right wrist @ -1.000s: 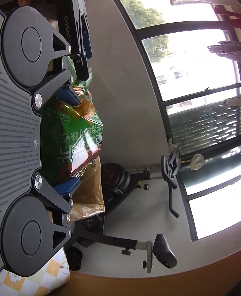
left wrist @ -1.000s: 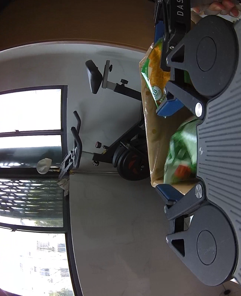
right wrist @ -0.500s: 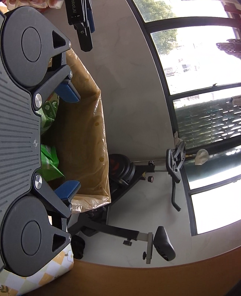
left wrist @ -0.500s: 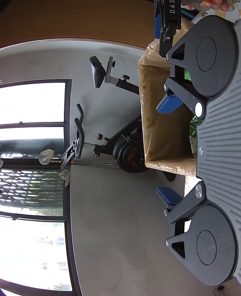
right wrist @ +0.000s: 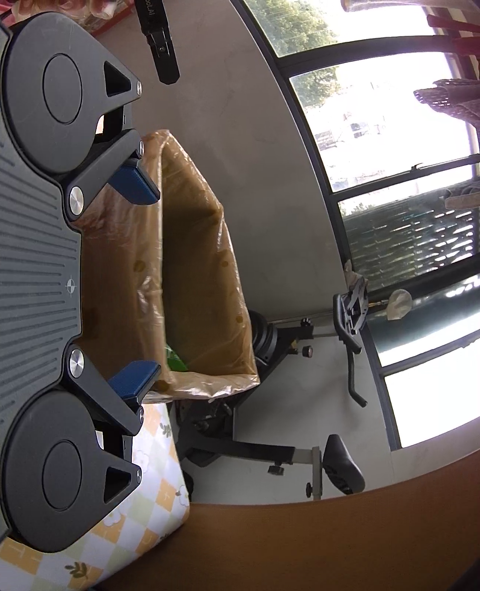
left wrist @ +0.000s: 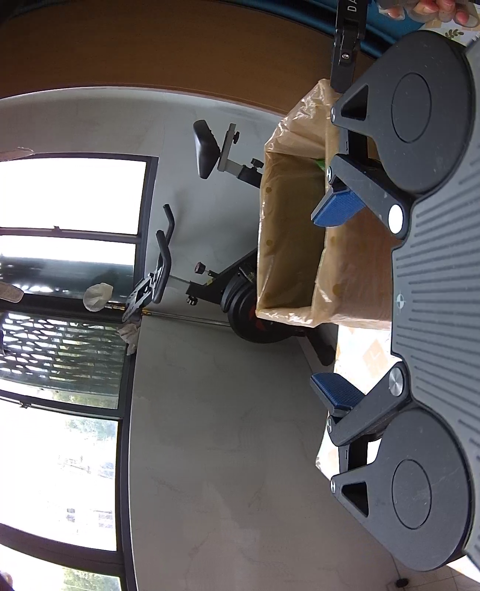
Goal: Organize snacks
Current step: 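Lower the left tool onto the wrapped bread while the right tool grasps the yellow chip bag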
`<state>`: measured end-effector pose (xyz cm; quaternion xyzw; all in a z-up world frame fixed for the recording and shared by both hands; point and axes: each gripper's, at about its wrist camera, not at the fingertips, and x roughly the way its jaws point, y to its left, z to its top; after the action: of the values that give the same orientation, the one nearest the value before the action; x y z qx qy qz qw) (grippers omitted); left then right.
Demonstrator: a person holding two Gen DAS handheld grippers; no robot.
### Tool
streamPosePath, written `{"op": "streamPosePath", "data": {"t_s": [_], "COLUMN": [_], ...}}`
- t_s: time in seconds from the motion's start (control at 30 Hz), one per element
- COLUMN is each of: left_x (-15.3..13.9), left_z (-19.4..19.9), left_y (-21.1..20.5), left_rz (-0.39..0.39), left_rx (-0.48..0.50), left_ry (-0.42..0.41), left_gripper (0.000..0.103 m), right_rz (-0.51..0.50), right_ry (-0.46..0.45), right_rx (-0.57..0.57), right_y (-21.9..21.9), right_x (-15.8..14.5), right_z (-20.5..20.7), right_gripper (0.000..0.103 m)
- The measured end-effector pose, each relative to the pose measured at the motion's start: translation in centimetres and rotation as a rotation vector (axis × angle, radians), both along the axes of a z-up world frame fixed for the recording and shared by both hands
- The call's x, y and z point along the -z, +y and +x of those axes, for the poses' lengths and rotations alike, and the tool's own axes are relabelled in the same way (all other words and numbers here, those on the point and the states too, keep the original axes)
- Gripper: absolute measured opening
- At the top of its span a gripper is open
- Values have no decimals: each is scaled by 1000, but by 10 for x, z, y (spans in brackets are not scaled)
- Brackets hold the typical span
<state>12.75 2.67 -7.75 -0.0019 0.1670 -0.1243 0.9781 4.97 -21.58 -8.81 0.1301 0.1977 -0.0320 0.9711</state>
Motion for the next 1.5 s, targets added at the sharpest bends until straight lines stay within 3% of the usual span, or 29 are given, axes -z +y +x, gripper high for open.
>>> {"op": "streamPosePath", "data": {"t_s": [0.27, 0.5, 0.6, 0.7, 0.73, 0.83, 1.03, 1.17, 1.5], "left_x": [48, 82, 94, 105, 109, 118, 134, 147, 164], "left_z": [-23, -28, -28, -28, -29, -34, -47, -52, -48], "left_y": [-5, -6, -6, -7, -7, -8, -27, -45, -70], "left_rz": [-24, -66, -74, -77, -76, -80, -98, -48, 23], "left_rx": [22, 21, 23, 25, 25, 33, 72, 103, 163], "left_ry": [90, 162, 192, 227, 237, 259, 303, 365, 414], "left_gripper": [88, 88, 88, 88, 88, 88, 88, 88, 88], "right_rz": [-8, 13, 47, 119, 120, 108, -44, -52, -3], "right_ry": [106, 239, 282, 242, 230, 183, 71, 57, 42], "right_rx": [43, 36, 40, 18, 26, 33, 55, 59, 83], "right_y": [18, 27, 25, 19, 19, 18, 22, 24, 15], "right_x": [56, 100, 116, 122, 121, 117, 103, 106, 116], "right_z": [-31, -25, -23, -29, -32, -42, -73, -82, -87], "right_gripper": [89, 88, 80, 63, 62, 59, 57, 56, 53]}}
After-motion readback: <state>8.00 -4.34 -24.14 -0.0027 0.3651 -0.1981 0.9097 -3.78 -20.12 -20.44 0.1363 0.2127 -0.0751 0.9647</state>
